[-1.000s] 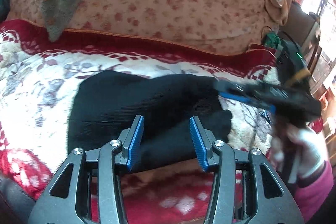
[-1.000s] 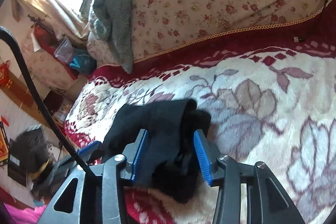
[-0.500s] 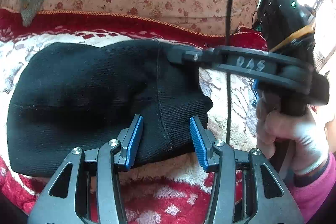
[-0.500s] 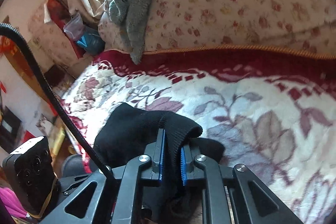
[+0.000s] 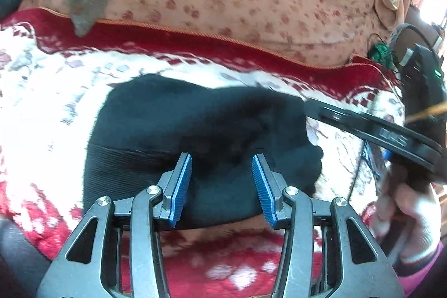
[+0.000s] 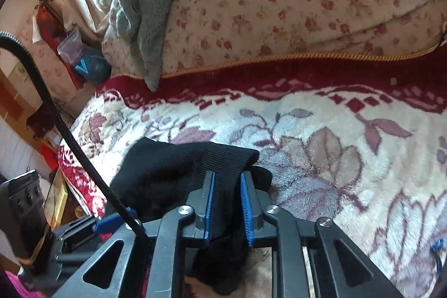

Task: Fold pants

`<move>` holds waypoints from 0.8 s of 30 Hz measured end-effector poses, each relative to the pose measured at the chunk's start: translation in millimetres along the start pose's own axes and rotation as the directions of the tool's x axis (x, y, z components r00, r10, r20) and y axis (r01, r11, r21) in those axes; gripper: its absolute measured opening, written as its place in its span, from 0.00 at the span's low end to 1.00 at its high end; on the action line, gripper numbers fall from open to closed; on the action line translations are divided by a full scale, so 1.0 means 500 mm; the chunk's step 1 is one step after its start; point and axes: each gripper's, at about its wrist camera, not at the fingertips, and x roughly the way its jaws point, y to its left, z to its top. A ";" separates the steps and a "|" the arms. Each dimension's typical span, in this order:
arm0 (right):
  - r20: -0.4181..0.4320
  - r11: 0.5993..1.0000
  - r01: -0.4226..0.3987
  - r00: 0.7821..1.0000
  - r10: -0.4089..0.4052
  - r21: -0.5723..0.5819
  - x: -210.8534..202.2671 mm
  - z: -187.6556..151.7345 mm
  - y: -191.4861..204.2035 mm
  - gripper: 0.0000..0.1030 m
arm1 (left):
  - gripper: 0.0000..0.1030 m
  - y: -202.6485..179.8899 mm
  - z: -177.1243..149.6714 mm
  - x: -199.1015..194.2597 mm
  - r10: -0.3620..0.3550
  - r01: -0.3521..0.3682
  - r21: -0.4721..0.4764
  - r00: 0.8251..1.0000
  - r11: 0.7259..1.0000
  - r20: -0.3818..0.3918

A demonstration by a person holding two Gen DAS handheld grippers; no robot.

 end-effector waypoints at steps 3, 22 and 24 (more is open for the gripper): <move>0.015 1.000 -0.020 1.000 0.020 0.004 -0.016 -0.008 0.018 0.43 | 0.43 0.021 0.006 -0.015 0.046 -0.046 0.007 0.999 0.999 0.021; -0.095 0.942 -0.217 0.964 0.248 0.254 0.065 -0.078 -0.072 0.64 | 0.67 0.236 0.035 0.026 -0.115 0.107 -0.160 0.992 0.981 -0.042; -0.100 0.938 -0.231 0.959 0.263 0.258 0.078 -0.077 -0.069 0.64 | 0.69 0.240 0.034 0.042 -0.137 0.127 -0.165 0.989 0.978 -0.051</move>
